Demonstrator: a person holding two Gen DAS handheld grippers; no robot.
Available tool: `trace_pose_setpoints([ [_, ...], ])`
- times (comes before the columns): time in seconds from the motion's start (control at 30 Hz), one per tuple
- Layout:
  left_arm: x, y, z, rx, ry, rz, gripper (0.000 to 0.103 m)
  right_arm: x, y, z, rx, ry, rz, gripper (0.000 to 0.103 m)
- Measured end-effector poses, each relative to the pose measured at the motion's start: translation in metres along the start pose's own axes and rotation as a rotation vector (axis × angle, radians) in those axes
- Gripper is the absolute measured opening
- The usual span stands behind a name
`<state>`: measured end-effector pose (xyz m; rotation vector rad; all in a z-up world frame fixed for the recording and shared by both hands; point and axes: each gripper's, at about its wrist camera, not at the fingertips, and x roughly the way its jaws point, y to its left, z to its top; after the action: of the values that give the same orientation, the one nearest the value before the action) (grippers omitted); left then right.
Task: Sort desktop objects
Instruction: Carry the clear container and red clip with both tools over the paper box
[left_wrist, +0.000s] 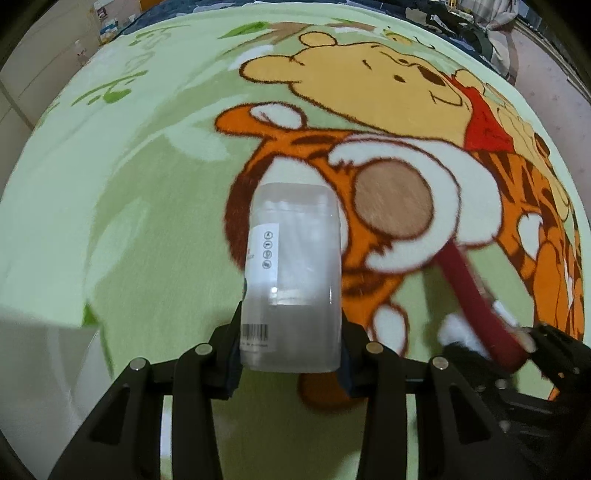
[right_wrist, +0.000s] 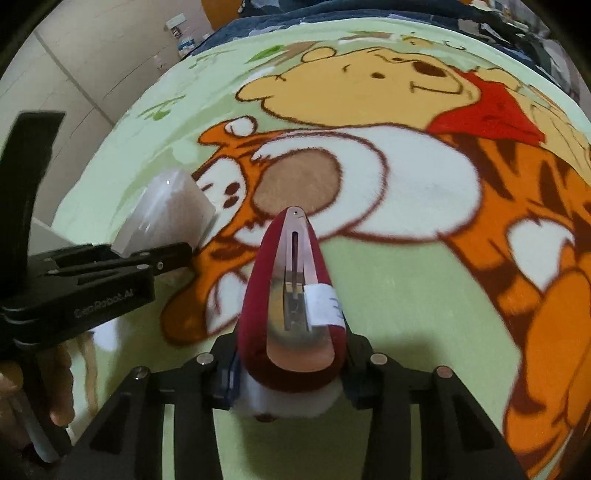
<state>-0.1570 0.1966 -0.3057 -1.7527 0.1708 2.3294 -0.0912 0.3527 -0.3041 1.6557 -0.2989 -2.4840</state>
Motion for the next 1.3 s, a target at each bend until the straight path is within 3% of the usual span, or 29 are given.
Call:
trace_pose_setpoints([
  [0.1, -0.026, -0.006, -0.013, 0.003, -0.015, 0.012, 0.041, -0.038, 0.015, -0.012, -0.013, -0.044, -0.039, 0.041],
  [0.3, -0.115, 0.0, -0.038, -0.029, -0.072, 0.015, 0.041, -0.117, 0.05, -0.023, -0.008, -0.121, -0.053, 0.042],
  [0.47, -0.197, 0.022, -0.058, -0.054, -0.15, 0.059, 0.041, -0.167, 0.097, -0.025, -0.048, -0.161, -0.038, 0.042],
  [0.67, -0.268, 0.068, -0.08, -0.084, -0.212, 0.106, 0.041, -0.203, 0.163, -0.011, -0.135, -0.223, -0.004, 0.042],
  [1.0, -0.329, 0.164, -0.108, -0.213, -0.269, 0.182, 0.041, -0.233, 0.265, -0.006, -0.273, -0.284, 0.057, 0.042],
  [1.3, -0.339, 0.217, -0.126, -0.284, -0.271, 0.228, 0.041, -0.229, 0.329, -0.011, -0.36, -0.28, 0.104, 0.042],
])
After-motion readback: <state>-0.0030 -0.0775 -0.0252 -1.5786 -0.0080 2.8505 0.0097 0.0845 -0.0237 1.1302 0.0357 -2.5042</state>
